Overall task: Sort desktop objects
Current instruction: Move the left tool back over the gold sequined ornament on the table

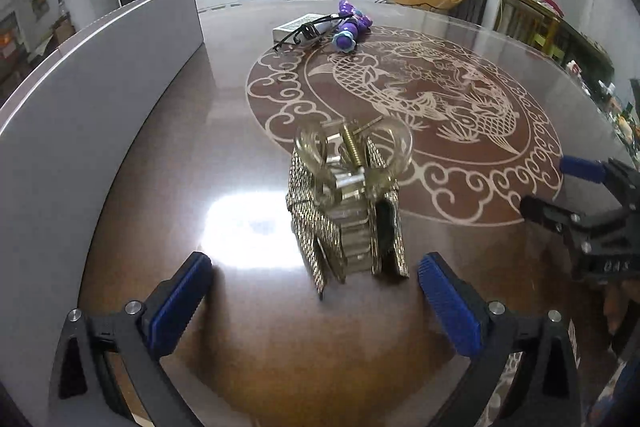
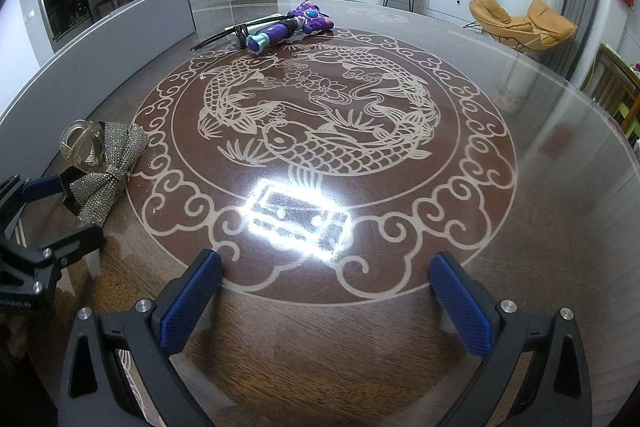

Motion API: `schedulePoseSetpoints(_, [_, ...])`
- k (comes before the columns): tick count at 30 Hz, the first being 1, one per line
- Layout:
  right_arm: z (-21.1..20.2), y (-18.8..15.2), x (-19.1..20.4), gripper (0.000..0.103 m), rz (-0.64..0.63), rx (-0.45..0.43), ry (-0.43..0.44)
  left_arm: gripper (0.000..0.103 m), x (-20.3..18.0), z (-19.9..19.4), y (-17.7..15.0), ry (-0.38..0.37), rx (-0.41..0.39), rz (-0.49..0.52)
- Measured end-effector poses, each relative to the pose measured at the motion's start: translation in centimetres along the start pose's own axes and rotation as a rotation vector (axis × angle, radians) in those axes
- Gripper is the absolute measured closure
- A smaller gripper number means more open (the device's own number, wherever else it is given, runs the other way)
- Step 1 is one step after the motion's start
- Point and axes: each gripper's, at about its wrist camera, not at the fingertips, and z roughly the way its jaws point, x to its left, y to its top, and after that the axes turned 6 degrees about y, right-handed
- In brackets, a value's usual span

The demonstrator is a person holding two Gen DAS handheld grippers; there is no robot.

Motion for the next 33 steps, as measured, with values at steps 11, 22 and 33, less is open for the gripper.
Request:
schedulePoseSetpoints(11, [0.0,0.0,0.0,0.000,0.000,0.000,0.000,0.000,0.0,0.2,0.1,-0.001,-0.001,-0.001])
schedulePoseSetpoints(22, [0.0,0.0,0.0,0.000,0.000,0.000,0.000,0.000,0.1,0.4,0.5,0.003,0.002,-0.006])
schedulePoseSetpoints(33, [0.0,0.0,0.0,0.000,0.000,0.000,-0.001,0.000,2.8,2.9,3.4,0.028,0.008,-0.045])
